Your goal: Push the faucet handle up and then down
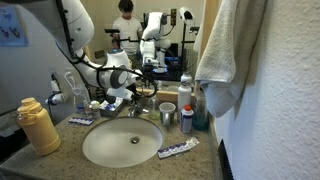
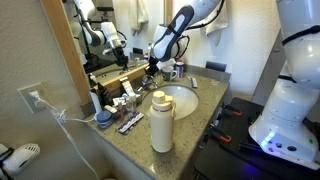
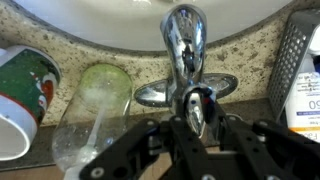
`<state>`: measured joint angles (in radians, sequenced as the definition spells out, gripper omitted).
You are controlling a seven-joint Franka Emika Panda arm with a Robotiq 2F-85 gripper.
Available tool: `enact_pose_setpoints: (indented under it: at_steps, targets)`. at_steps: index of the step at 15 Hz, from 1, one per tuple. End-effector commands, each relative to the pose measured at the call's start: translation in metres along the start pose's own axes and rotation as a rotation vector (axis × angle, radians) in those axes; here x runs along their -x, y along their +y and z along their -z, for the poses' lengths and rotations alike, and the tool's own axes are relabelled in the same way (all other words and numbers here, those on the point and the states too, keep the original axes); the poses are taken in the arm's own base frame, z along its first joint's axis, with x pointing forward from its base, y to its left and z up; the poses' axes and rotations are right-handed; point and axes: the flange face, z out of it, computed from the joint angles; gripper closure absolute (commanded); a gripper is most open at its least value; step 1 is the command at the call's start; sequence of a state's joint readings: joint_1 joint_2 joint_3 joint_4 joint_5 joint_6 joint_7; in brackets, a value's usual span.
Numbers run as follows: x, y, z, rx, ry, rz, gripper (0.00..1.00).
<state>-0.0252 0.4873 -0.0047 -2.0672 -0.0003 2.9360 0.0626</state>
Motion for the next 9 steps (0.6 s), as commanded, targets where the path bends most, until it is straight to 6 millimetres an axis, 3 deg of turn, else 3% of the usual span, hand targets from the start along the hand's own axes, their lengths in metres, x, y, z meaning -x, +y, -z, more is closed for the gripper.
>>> enact_pose_setpoints:
  at_steps: [1, 2, 4, 6, 9]
  targets:
    - [0.034, 0.011, -0.004, 0.006, -0.134, -0.019, 0.88]
    - [0.033, 0.011, -0.004, 0.009, -0.135, -0.018, 0.49]
    - [0.04, 0.013, -0.007, 0.015, -0.18, -0.021, 0.41]
    - [0.054, 0.018, -0.013, 0.031, -0.244, -0.029, 0.26]
    - [0.061, 0.019, -0.008, 0.048, -0.251, -0.031, 0.04]
